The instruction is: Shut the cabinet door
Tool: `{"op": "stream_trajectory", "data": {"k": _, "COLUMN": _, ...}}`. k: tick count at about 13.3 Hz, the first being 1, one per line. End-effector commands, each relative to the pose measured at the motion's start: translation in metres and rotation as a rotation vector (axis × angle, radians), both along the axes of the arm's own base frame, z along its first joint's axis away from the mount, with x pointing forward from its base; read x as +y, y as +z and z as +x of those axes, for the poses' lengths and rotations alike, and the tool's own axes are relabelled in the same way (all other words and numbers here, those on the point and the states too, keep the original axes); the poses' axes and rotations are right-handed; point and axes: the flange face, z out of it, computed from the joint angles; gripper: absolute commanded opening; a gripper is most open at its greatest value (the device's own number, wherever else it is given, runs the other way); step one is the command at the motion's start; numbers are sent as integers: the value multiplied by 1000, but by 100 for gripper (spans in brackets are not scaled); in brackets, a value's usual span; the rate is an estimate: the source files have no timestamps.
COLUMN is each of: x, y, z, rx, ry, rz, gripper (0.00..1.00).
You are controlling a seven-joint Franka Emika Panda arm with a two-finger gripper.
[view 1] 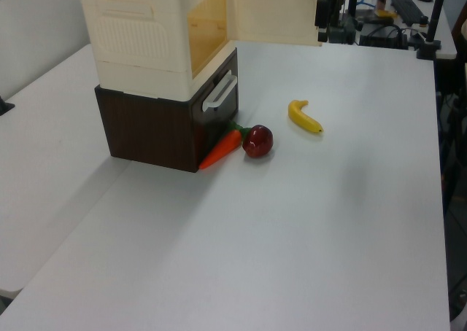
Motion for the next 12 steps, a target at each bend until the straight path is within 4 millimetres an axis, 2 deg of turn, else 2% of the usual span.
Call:
{"op": "stream_trajectory", "data": {"k": 1, "x": -10, "y": 1, "z": -8, "rx": 13, "ry": -21, "rz": 17, "gripper": 100}}
{"op": "stream_trajectory", "data": {"k": 12, "x": -5, "y": 1, "z": -6, "rx": 14, "ry": -8, "rz": 17, "gripper": 100}}
